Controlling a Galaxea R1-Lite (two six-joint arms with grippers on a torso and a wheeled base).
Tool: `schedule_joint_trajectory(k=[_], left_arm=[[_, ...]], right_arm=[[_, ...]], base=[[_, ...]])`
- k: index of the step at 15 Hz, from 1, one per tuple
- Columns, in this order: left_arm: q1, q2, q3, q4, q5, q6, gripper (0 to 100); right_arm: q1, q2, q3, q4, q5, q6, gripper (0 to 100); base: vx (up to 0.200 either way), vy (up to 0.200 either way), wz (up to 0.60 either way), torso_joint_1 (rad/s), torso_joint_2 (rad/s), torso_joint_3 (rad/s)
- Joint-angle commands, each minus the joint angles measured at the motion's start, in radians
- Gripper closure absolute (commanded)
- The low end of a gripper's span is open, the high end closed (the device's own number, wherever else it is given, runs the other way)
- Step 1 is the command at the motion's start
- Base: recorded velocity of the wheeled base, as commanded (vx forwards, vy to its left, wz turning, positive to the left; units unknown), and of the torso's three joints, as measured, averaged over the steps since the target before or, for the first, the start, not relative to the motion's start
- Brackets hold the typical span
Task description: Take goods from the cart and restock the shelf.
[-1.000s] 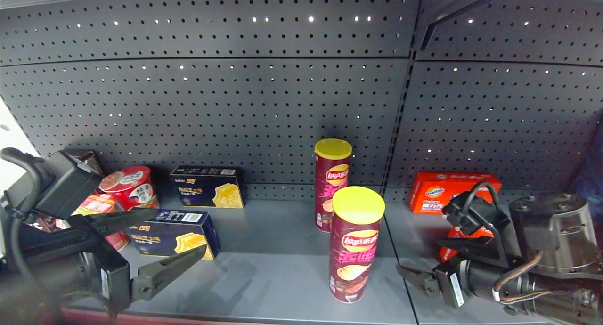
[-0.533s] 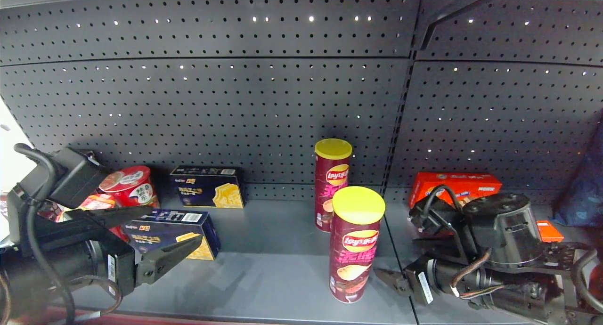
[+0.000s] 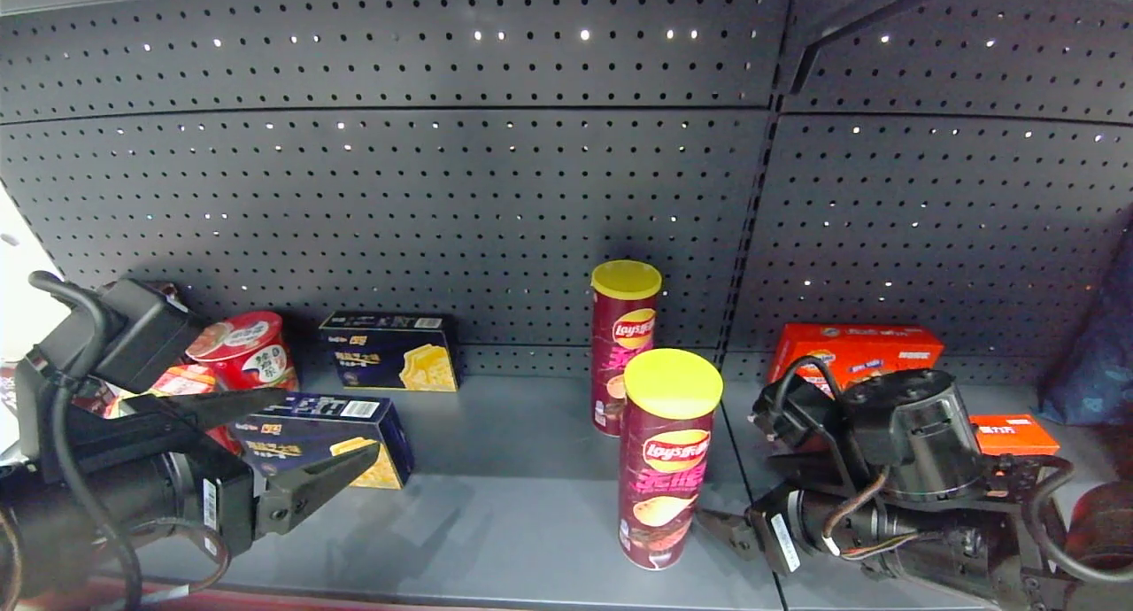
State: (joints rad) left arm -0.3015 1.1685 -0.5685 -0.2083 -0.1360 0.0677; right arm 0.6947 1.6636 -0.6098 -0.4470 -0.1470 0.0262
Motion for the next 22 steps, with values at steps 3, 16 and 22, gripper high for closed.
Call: schedule_joint_trajectory(k=[3,16,22], left_arm=[[0.001,-0.001,0.007,0.0,-0.001,0.0,0],[0.001,-0.004,0.015,0.0,-0.002,-0.003,0],[0.016,-0.096,0.09,-0.083,0.052,0.006,0]], right_arm=[[0.008,0.03,-0.016,-0.016,0.001,-0.002,0],[0.042,0.051,-0.015,-0.038,0.018,-0.002,0],[0.003,-0.104,0.008,-0.033,-0.055,0.018,0]], base=[[0.0,0.0,0.0,0.0,0.0,0.0],[0.0,0.0,0.0,0.0,0.0,0.0],[0.0,0.0,0.0,0.0,0.0,0.0]])
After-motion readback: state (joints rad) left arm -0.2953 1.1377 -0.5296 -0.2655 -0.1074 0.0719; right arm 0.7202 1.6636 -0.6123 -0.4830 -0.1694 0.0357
